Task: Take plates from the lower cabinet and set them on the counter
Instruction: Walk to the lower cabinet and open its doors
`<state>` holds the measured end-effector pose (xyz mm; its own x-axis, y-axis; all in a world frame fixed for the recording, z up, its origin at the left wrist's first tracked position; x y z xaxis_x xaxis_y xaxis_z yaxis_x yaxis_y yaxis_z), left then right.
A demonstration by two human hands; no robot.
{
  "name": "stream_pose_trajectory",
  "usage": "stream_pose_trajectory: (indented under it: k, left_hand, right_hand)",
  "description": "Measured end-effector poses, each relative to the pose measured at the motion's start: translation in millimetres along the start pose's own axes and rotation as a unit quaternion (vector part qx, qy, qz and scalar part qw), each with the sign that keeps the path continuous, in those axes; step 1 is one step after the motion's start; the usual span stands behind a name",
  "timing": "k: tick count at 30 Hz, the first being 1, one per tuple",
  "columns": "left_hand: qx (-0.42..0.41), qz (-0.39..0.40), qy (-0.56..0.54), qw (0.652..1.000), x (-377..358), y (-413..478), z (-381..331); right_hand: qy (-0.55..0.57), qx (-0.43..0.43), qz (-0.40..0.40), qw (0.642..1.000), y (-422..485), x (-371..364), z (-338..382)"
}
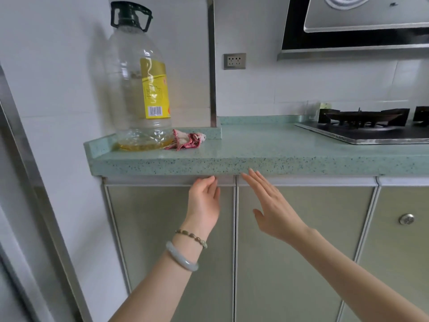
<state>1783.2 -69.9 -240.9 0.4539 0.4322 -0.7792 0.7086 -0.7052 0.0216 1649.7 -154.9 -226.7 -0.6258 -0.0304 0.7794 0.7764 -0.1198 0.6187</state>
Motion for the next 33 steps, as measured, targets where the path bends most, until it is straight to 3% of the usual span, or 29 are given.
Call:
stream_pose_trajectory:
  k: [6,13,17,21,26,29,33]
  left_hand:
    - [0.036,-0.008,-0.03,0.999,-1,-19,-7]
    - [0.09,0.039,-0.054,0.994,23,-79,-24]
    - [0.107,0.046,-0.027,0.993,44,-126,-47]
    - [0.104,0.01,0.04,0.994,63,-165,-79]
    - [0.07,-0.065,0.126,0.987,84,-210,-122]
    - [0.01,-0.109,0.179,0.978,95,-236,-149]
    - [-0.093,-0.198,0.328,0.919,112,-257,-181]
  right_hand:
    - [0.017,0.001,0.019,1.0,-11,-1,6]
    - [0.068,0.01,-0.028,0.997,-11,10,25]
    - [0.094,0.063,-0.005,0.994,-3,1,62]
    - [0.073,0.192,0.027,0.978,6,-16,125]
    - [0.093,0.272,0.04,0.957,23,-30,196]
    - [0.104,0.308,0.039,0.945,30,-40,237]
    - [0.112,0.336,0.035,0.934,42,-57,284]
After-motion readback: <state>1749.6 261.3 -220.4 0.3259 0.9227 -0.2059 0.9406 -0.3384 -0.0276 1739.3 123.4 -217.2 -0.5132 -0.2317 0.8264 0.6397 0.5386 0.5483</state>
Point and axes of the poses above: each hand's wrist, its own y-axis towards the middle knuckle, its own x-axis out of the back of the hand, z = x × y, the point moved 6 cm from there along y, towards the middle knuckle, and after that the axes turned 4 degrees about x, right-handed, at the moved point
